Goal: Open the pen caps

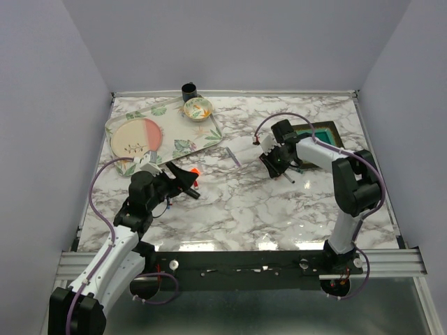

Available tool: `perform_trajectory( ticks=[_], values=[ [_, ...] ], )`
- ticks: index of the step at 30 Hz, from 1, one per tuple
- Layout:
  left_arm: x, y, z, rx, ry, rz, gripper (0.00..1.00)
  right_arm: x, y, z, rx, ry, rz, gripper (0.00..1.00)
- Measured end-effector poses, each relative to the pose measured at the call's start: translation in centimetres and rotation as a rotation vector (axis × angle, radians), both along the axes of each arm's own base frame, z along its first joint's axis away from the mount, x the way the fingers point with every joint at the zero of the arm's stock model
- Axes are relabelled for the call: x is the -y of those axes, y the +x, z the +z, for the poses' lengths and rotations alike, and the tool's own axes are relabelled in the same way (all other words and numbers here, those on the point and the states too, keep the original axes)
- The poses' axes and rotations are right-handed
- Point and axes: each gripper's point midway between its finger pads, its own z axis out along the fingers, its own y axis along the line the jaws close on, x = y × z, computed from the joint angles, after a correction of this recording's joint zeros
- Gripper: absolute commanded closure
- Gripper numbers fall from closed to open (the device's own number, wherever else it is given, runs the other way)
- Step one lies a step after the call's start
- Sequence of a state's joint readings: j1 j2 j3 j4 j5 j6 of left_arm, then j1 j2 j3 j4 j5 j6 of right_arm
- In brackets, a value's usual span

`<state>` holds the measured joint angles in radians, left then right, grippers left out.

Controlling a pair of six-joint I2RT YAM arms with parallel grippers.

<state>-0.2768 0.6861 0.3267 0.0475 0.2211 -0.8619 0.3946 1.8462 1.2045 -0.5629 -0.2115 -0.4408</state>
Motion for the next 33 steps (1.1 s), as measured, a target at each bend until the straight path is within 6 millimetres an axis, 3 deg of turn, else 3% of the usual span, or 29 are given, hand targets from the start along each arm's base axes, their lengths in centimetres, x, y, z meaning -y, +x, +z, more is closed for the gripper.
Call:
perform_trajectory(
  ticks=[8, 11, 12, 14, 24, 28, 33],
  values=[
    [0.0, 0.0, 0.1, 0.002, -0.003, -0.001, 0.1, 0.1, 0.1, -0.3, -0.006, -0.012, -0.007, 0.68],
    [0.1, 0.0, 0.0, 0.0, -0.008, 0.0, 0.1, 0.2, 0.2, -0.3, -0.003, -0.017, -0.008, 0.83],
    [0.2, 0.0, 0.1, 0.0, -0.017, -0.003, 0.1, 0.1, 0.2, -0.4, -0.003, -0.022, -0.009, 0.92],
    [0.3, -0.1, 0.1, -0.003, -0.031, -0.007, 0.1, 0.1, 0.3, -0.4, -0.002, -0.027, -0.009, 0.99],
    [2.0, -0.2, -0.8, -0.043, -0.174, -0.029, 0.1, -0.5, 0.0, -0.2, -0.016, -0.02, -0.009, 1.0],
    [3.4, -0.1, -2.1, -0.089, -0.226, -0.052, 0.1, -1.8, -1.3, 0.3, -0.068, 0.056, 0.021, 1.0],
    [5.8, 0.2, -3.7, -0.155, -0.267, -0.094, 0.11, -3.9, -2.8, 2.2, -0.111, 0.186, 0.074, 1.0]
  ],
)
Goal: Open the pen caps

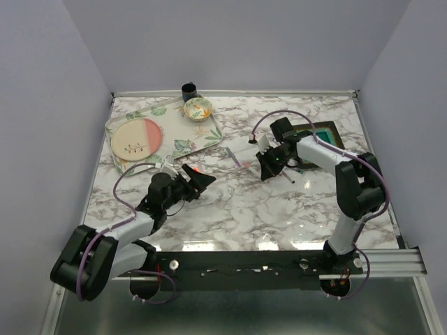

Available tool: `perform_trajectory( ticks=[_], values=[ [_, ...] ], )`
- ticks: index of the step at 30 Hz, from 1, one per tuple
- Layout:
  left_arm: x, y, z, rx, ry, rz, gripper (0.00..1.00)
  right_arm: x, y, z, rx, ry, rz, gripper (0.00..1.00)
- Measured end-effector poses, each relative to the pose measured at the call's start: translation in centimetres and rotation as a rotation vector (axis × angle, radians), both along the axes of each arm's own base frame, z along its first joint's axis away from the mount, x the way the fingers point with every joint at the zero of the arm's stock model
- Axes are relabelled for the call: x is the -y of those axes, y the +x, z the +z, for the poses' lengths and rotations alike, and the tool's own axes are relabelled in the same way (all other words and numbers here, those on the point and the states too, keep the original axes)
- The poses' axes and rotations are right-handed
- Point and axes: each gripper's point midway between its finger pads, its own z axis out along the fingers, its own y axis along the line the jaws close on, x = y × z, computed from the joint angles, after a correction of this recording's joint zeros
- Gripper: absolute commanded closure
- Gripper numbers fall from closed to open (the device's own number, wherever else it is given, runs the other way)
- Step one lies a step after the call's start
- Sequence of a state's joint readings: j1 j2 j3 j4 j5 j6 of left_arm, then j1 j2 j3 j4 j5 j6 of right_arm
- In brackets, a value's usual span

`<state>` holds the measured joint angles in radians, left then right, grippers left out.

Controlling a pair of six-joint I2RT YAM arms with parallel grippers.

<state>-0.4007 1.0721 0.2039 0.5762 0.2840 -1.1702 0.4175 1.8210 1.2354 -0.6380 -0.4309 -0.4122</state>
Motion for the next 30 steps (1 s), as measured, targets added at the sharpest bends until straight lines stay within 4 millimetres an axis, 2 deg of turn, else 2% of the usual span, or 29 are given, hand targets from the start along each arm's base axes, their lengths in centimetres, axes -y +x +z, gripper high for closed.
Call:
perform_trajectory(
  ticks=[4, 7, 12, 20, 28, 30],
  values=[
    [2.8, 0.4, -0.2, -0.02, -0.016, -0.056, 0.13, -1.6, -1.2, 1.8, -0.028, 0.11, 0.047, 1.0],
    [5.1, 1.6, 0.7, 0.003, -0.039, -0.084, 0.18, -2.5, -2.0, 2.5, -0.056, 0.174, 0.078, 1.0],
    [7.4, 3.4, 0.6, -0.001, -0.073, -0.087, 0.29, -3.5, -3.5, 3.4, -0.113, 0.254, 0.123, 1.0],
    [8.6, 4.6, -2.8, -0.086, -0.115, -0.056, 0.33, -4.1, -4.5, 4.0, -0.154, 0.304, 0.146, 1.0],
    [9.2, 5.2, -1.6, -0.055, -0.163, -0.041, 0.34, -4.3, -5.1, 4.1, -0.174, 0.312, 0.155, 0.99],
    [9.2, 5.5, -1.4, -0.047, -0.167, -0.033, 0.4, -4.4, -5.2, 4.1, -0.177, 0.314, 0.159, 1.0]
  ],
)
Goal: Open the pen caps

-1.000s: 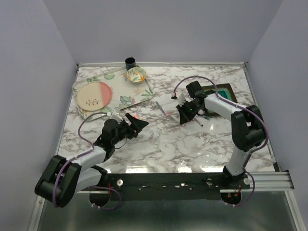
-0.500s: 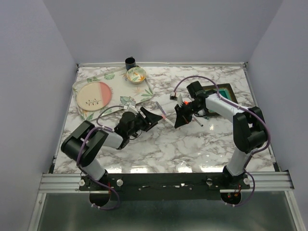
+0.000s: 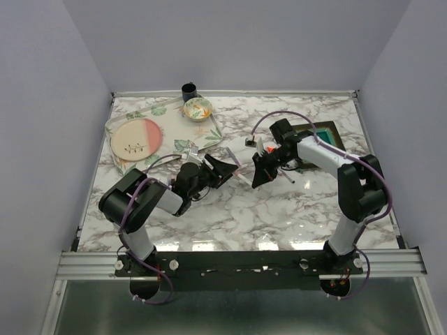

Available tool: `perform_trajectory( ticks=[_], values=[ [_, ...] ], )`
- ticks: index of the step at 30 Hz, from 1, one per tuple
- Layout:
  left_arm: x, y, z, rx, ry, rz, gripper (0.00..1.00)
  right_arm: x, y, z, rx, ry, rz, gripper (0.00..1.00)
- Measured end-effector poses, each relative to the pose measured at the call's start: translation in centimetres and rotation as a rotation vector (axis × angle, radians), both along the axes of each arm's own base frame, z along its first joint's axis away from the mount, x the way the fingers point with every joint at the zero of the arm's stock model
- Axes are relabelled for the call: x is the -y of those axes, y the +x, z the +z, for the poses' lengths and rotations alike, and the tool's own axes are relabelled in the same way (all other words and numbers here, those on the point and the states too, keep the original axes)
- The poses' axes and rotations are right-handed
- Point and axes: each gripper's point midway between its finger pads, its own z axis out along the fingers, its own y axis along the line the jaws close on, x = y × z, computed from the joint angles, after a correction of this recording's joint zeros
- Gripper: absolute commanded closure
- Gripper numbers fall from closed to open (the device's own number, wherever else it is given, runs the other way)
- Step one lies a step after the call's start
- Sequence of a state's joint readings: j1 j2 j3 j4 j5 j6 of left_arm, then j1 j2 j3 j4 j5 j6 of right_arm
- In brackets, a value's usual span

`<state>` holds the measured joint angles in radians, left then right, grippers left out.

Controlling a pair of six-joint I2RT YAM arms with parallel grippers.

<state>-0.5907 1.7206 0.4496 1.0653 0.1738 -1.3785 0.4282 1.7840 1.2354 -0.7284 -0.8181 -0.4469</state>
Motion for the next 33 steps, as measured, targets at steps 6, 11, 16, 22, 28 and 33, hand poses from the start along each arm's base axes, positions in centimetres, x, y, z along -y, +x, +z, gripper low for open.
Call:
perform_trajectory(
  ticks=[6, 11, 16, 22, 28, 33],
  values=[
    [0.1, 0.3, 0.2, 0.004, -0.008, 0.008, 0.5, -0.3, -0.4, 0.1, -0.004, 0.005, 0.013, 1.0],
    [0.6, 0.1, 0.5, 0.006, -0.018, -0.002, 0.67, -0.5, -0.5, 0.1, -0.004, 0.004, 0.018, 1.0],
    [1.4, -0.5, 0.6, -0.001, -0.024, -0.017, 0.97, -0.5, -0.5, 0.0, -0.001, 0.0, 0.019, 1.0],
    [1.6, -0.4, 1.0, -0.002, 0.001, 0.014, 1.0, -0.4, -0.4, -0.2, 0.009, -0.017, 0.018, 0.67],
    [1.8, -0.7, 2.1, 0.024, 0.023, 0.008, 1.0, -0.7, -0.4, -0.1, 0.011, -0.005, 0.023, 0.5],
    [4.1, -1.3, 4.0, 0.07, 0.002, -0.045, 1.0, -1.0, -0.3, 0.5, 0.019, 0.017, 0.021, 0.74]
  ],
)
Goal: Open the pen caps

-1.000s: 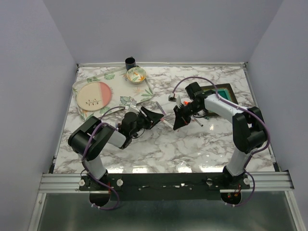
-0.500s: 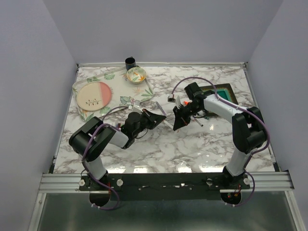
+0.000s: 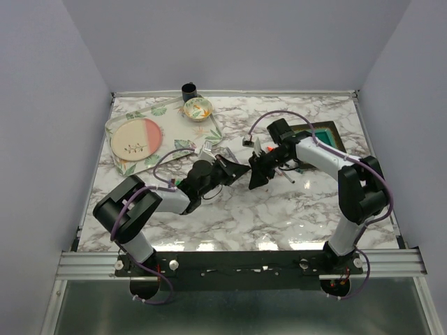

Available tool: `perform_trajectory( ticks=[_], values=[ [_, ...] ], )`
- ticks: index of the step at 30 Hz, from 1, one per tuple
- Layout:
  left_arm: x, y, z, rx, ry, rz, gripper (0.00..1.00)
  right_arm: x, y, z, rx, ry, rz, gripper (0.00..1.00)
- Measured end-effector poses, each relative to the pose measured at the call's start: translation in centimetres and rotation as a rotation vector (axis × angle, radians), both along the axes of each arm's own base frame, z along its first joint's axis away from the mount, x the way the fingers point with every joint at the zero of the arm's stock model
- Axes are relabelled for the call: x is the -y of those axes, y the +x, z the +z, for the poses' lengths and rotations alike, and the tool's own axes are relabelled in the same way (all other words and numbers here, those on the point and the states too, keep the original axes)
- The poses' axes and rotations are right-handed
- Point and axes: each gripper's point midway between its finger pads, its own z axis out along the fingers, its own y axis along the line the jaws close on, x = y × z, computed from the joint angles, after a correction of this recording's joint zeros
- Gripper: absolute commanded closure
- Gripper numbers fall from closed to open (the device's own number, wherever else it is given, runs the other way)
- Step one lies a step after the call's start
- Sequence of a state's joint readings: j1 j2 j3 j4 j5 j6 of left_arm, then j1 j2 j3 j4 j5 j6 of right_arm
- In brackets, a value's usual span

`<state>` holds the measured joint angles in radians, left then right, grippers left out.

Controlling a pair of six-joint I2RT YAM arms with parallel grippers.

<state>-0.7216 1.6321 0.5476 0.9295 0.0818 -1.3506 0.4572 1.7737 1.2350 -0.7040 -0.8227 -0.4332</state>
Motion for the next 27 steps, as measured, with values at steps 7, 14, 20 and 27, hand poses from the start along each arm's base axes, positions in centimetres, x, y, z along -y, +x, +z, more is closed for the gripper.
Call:
perform_trajectory(
  ticks=[7, 14, 20, 27],
  values=[
    [0.0, 0.5, 0.6, 0.012, 0.023, 0.016, 1.0, -0.4, -0.3, 0.7, -0.008, 0.03, 0.004, 1.0],
    [-6.5, 2.4, 3.9, 0.047, 0.027, 0.156, 1.0, -3.1, -0.2, 2.0, 0.084, 0.086, 0.084, 1.0],
    [-16.6, 6.6, 6.9, 0.115, 0.059, 0.483, 1.0, -1.7, -1.1, 0.1, 0.03, -0.007, 0.075, 1.0],
    [-18.2, 5.6, 1.9, 0.022, 0.221, 0.481, 1.0, 0.0, 0.2, -1.4, 0.088, -0.117, 0.008, 0.99]
  ],
)
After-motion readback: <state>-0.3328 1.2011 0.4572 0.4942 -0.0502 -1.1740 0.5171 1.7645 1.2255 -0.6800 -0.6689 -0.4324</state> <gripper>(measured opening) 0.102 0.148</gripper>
